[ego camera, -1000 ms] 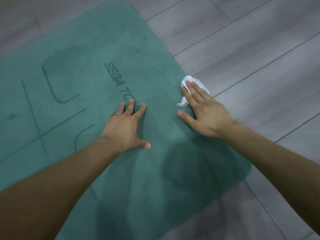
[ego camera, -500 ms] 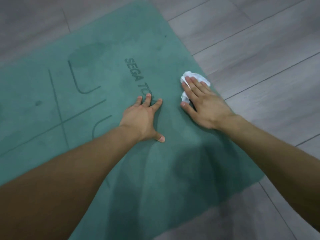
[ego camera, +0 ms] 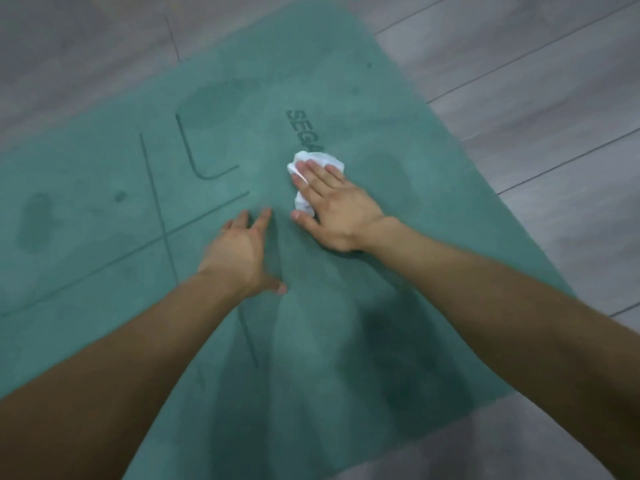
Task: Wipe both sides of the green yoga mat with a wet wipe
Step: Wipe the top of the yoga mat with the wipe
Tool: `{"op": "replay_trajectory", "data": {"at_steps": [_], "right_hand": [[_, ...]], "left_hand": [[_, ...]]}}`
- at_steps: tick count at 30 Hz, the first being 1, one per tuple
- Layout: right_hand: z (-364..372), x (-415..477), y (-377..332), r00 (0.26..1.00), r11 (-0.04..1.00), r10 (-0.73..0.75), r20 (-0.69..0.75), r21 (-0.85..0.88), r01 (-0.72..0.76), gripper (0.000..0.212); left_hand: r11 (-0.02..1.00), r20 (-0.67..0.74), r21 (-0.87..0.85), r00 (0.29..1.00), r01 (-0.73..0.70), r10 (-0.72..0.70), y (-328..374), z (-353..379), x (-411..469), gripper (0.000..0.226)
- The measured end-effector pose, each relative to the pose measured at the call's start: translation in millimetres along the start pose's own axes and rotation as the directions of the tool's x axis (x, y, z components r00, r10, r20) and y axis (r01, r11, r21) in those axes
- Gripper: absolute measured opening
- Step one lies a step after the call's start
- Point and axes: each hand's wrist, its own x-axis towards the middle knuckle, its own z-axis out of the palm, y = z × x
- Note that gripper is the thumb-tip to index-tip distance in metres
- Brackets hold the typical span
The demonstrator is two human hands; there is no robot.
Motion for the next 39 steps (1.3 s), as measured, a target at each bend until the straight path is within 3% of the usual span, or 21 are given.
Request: {"op": "replay_trajectory", "data": {"at_steps": [2,4,7,9,10,12,14,15,17,19,22,24,26,28,29,32,35,37,39], "right_hand": [[0,-14,8,0.997,0.997,-0.083,-0.011,0.010,0.083,0.077],[-15,-19,48,0.996,0.997,0.071,-0.047,0.013,-0.070,0.076],[-37,-19,108,0.919,0.921,0.390,-0.067,0.003,-0.390,0.079],[-36,-6,91,0.900,0.903,0.428,-0.084,0.016,-0.428,0.085],[-28,2,66,0.928,0.931,0.363,-0.084,0.011,-0.364,0.085],[-11,14,6,0.996,0.996,0.088,-0.029,0.009,-0.088,0.079],[-5,14,-27,0.988,0.989,-0.145,0.050,0.016,0.145,0.073],[-8,15,-21,0.985,0.987,-0.162,0.054,0.026,0.161,0.070],[-20,16,19,0.998,0.999,-0.016,-0.053,0.035,0.018,0.070],[-33,12,79,0.961,0.969,0.243,-0.131,0.001,-0.245,0.077],[-45,2,111,0.894,0.895,0.443,-0.064,-0.021,-0.445,0.083],[-36,2,66,0.932,0.934,0.355,-0.078,-0.025,-0.358,0.088],[-14,-13,18,0.999,0.999,0.048,-0.014,-0.025,-0.048,0.081],[-8,-45,3,0.986,0.987,-0.160,0.047,-0.008,0.160,0.074],[-14,-58,17,0.989,0.989,-0.145,0.025,0.012,0.145,0.072],[-35,-85,89,0.980,0.982,0.186,-0.066,-0.033,-0.188,0.082],[-43,-109,102,0.923,0.923,0.384,0.007,-0.026,-0.384,0.090],[-28,-124,52,0.965,0.965,0.262,0.023,-0.035,-0.261,0.089],[-4,-149,-1,0.998,0.999,-0.035,0.047,0.003,0.035,0.086]], "left_hand": [[1.000,0.058,0.022,0.998,0.020,-0.021,-8,7,4,0.153],[0.999,0.063,0.045,0.998,-0.003,0.000,-8,9,8,0.151],[0.998,0.033,0.055,0.999,0.003,-0.005,-8,6,7,0.149],[0.998,0.033,0.071,0.999,-0.002,0.000,-6,6,7,0.148],[0.997,0.035,0.076,0.999,-0.001,-0.002,-5,7,7,0.148],[0.996,0.041,0.087,0.999,-0.002,-0.001,-4,6,7,0.148],[0.995,0.028,0.102,1.000,-0.005,0.002,-4,4,6,0.146],[0.994,0.023,0.112,1.000,-0.008,0.005,-4,4,6,0.145],[0.993,0.026,0.119,1.000,-0.015,0.012,-5,4,5,0.146],[0.994,0.033,0.105,0.999,-0.006,0.002,-5,3,4,0.147],[0.996,0.046,0.087,0.999,0.004,-0.008,-3,3,6,0.147],[0.997,0.042,0.083,0.999,0.006,-0.010,-2,4,7,0.147],[0.996,0.038,0.086,0.999,0.006,-0.009,-3,4,8,0.148],[0.996,0.026,0.084,1.000,0.006,-0.008,-3,4,8,0.148],[0.997,0.023,0.078,1.000,0.006,-0.008,-3,4,7,0.146],[0.997,0.019,0.076,1.000,0.000,-0.001,-2,2,5,0.142],[0.997,0.024,0.080,1.000,0.012,-0.014,2,0,4,0.142],[0.998,0.020,0.061,1.000,0.019,-0.021,3,-1,0,0.138],[0.999,-0.021,0.047,1.000,-0.001,0.002,7,1,-9,0.120]]}}
